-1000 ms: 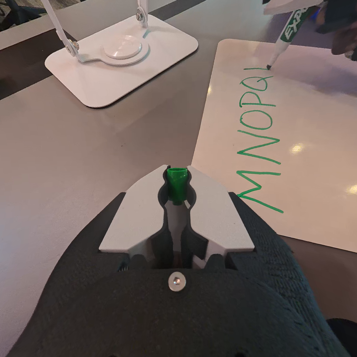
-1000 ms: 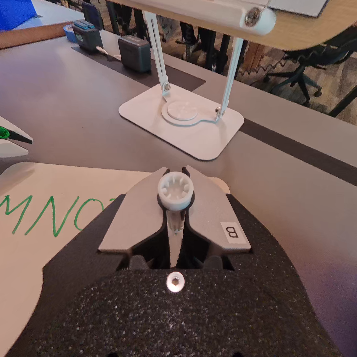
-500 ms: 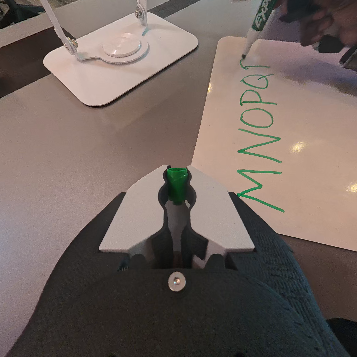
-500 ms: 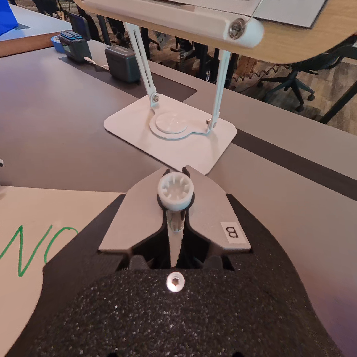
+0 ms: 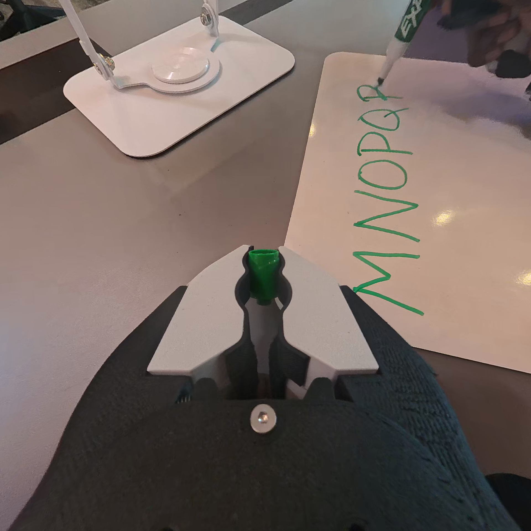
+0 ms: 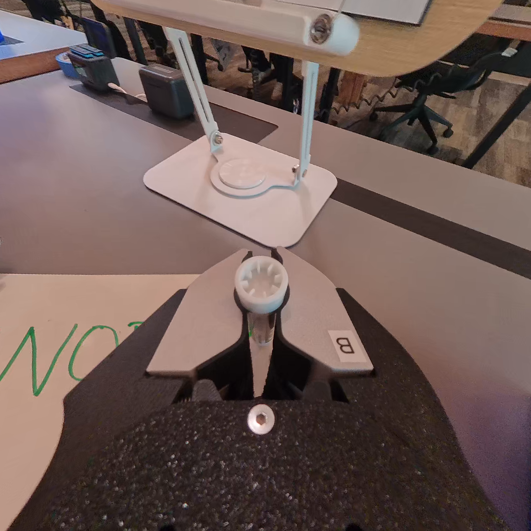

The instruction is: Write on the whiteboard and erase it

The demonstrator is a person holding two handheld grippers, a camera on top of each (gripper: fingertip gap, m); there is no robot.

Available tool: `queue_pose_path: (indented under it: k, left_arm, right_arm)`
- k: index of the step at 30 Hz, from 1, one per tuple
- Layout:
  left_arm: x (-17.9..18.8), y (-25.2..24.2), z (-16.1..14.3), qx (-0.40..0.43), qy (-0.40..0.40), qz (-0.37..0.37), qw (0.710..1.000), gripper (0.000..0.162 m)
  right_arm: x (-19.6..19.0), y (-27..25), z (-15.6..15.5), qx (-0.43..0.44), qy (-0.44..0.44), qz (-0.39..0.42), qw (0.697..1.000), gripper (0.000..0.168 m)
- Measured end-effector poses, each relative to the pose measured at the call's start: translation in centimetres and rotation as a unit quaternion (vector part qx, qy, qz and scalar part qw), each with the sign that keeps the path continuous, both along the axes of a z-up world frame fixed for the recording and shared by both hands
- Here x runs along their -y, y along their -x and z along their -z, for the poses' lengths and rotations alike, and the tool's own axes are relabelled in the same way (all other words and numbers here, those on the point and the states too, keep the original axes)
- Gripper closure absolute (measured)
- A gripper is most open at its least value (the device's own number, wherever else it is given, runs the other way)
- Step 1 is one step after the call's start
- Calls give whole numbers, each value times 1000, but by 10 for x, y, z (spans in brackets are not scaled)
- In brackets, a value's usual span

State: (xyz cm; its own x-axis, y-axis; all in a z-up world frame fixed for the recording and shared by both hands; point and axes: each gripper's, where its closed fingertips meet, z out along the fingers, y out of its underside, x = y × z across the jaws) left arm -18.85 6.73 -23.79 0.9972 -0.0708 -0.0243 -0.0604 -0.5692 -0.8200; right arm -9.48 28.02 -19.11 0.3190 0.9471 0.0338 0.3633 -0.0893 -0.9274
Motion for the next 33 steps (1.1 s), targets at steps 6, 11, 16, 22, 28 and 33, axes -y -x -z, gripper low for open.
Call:
queue_pose_path:
  k: [6, 11, 16, 22, 28, 33]
  left_arm:
    - [-1, -3, -1, -2, -3, 6, 1000, 148]
    - [-2, -14, -10, -10, -32, 35, 999, 148]
    - [-2, -55, -36, 58, -105, 148, 982, 148]
    - [3, -88, -42, 76, -117, 226, 964, 148]
    - [5, -104, -50, 56, -145, 256, 954, 148]
    - [10, -112, -61, 51, -179, 286, 940, 148]
  right_arm:
    - [-19, -20, -2, 4, -18, 44, 999, 155]
    - [3, -8, -49, -103, -49, 6, 993, 155]
    - [116, -6, -123, -292, 119, -165, 935, 154]
    - [210, 9, -120, -296, 202, -276, 892, 155]
    - [212, 19, -107, -257, 182, -270, 910, 155]
    - [221, 21, -101, -246, 186, -283, 908, 155]
